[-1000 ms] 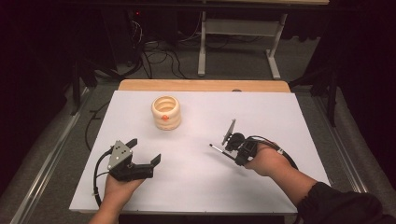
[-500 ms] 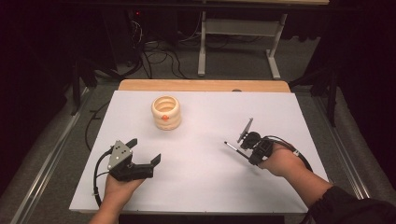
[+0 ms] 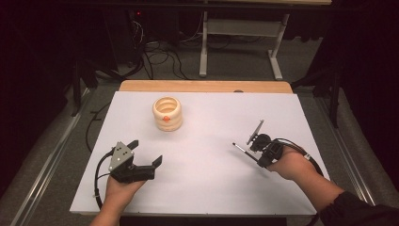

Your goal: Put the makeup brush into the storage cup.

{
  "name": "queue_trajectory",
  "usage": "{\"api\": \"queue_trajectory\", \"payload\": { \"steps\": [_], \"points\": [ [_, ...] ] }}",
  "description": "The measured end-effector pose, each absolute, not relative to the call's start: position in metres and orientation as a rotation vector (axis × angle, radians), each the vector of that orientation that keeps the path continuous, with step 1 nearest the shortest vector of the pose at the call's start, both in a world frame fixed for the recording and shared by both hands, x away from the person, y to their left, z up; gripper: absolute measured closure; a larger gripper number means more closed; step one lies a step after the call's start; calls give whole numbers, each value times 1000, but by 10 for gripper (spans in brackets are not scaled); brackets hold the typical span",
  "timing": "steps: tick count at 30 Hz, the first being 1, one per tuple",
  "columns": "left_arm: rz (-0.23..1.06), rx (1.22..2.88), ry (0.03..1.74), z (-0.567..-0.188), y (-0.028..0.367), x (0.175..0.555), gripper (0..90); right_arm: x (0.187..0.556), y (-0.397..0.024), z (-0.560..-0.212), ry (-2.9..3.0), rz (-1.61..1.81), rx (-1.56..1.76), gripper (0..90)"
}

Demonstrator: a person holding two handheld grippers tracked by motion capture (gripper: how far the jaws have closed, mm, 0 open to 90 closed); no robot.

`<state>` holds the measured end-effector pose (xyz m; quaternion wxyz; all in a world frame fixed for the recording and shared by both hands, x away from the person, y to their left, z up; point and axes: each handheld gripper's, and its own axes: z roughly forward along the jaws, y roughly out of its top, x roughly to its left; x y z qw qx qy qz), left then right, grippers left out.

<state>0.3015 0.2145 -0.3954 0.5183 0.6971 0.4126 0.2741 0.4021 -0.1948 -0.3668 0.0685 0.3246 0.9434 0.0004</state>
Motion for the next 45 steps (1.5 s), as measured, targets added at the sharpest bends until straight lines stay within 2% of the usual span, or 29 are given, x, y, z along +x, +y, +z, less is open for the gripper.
{"api": "queue_trajectory", "payload": {
  "steps": [45],
  "points": [
    [637, 1667, 999, -397, 217, 303, 12, 390, -204, -365, 2628, 545, 1046, 864]
  ]
}}
